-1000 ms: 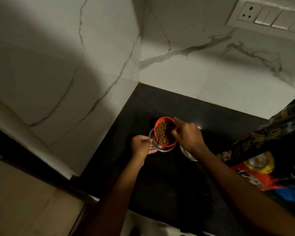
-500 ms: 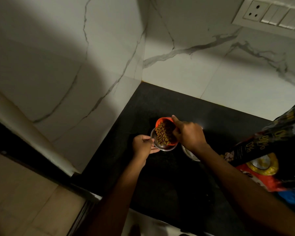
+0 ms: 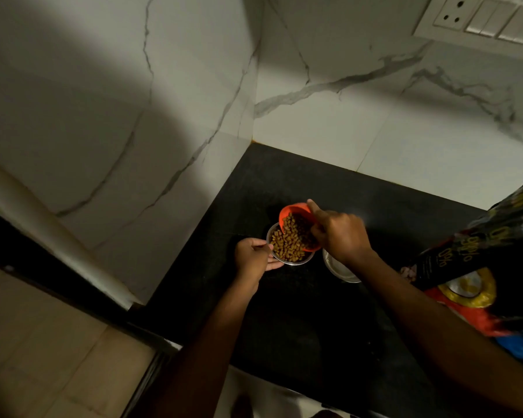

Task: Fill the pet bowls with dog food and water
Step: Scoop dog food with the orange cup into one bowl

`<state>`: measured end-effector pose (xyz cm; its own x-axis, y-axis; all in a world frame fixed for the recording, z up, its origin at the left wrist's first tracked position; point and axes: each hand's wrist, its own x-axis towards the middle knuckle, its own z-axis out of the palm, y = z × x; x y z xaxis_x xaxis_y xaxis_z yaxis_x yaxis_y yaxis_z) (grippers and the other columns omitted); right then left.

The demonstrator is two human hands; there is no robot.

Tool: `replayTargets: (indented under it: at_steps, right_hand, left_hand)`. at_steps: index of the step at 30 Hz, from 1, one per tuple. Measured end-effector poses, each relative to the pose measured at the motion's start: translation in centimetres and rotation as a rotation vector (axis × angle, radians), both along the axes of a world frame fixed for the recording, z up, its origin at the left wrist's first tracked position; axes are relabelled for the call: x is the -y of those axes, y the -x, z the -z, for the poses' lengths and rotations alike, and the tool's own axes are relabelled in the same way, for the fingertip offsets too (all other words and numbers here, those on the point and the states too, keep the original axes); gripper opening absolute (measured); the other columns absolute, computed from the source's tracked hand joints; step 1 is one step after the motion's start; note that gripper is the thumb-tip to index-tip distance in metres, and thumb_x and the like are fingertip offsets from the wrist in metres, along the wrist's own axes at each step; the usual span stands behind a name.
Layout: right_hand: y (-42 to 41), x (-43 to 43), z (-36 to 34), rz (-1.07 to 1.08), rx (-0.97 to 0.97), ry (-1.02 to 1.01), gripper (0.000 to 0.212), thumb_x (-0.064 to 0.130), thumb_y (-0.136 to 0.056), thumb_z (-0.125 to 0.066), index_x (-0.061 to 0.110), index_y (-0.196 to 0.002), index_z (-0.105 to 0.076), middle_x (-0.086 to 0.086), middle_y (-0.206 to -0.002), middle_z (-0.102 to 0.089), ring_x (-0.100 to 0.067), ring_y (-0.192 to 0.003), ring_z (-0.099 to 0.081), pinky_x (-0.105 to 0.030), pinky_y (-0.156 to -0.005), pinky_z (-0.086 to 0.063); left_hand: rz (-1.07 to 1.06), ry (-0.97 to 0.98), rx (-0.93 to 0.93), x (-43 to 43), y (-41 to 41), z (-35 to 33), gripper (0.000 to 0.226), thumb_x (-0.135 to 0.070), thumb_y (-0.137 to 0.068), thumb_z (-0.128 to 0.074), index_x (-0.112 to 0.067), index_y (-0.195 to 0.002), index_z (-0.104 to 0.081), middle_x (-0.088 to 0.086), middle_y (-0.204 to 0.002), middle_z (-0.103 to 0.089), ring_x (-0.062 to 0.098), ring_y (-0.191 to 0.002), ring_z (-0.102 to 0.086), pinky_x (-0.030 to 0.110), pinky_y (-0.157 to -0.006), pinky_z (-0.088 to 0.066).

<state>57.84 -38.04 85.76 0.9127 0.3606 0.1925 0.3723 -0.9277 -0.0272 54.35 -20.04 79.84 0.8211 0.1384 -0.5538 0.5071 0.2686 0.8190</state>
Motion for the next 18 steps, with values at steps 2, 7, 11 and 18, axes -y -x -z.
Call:
replayTargets:
  at_steps: [2, 7, 11, 18]
  right_hand:
    - [-0.08, 0.18, -0.05, -0.01, 0.021, 0.005, 0.059, 0.023, -0.091, -0.058, 0.019, -0.148, -0.04, -0.006, -0.098, -0.073, -0.025, -0.074, -0.068, -0.032, -0.057, -0.049]
    - [-0.22, 0.36, -0.04, -0.05, 0.114, 0.003, 0.059, 0.018, -0.085, -0.067, 0.013, -0.141, -0.05, -0.008, -0.09, -0.074, -0.027, -0.063, -0.068, -0.027, -0.048, -0.043]
    - [-0.55, 0.58, -0.08, -0.053, 0.149, 0.001, 0.058, 0.019, -0.086, -0.066, 0.013, -0.142, -0.049, -0.008, -0.092, -0.074, -0.027, -0.064, -0.067, -0.028, -0.05, -0.044]
    - [-0.8, 0.48, 0.05, -0.083, 0.187, -0.003, 0.061, 0.019, -0.084, -0.069, 0.014, -0.141, -0.05, -0.009, -0.094, -0.075, -0.028, -0.062, -0.068, -0.03, -0.047, -0.05]
  left_hand:
    - [-0.003, 0.003, 0.0, 0.02, 0.02, -0.07, 0.025, 0.0, -0.095, -0.053, 0.005, -0.119, -0.056, 0.029, -0.108, -0.066, 0.035, -0.09, -0.071, 0.029, -0.056, -0.06]
    - [-0.009, 0.01, -0.004, 0.02, 0.13, -0.02, 0.025, 0.0, -0.095, -0.053, 0.006, -0.119, -0.056, 0.028, -0.107, -0.066, 0.033, -0.087, -0.071, 0.029, -0.057, -0.06]
    - [-0.01, 0.016, -0.015, -0.03, 0.15, -0.13, 0.024, -0.001, -0.095, -0.054, 0.005, -0.119, -0.056, 0.027, -0.105, -0.067, 0.03, -0.082, -0.071, 0.028, -0.055, -0.06]
    - [-0.006, -0.008, -0.007, -0.04, 0.29, -0.29, 0.023, -0.003, -0.095, -0.054, 0.002, -0.117, -0.057, 0.022, -0.103, -0.068, 0.026, -0.081, -0.072, 0.024, -0.053, -0.059]
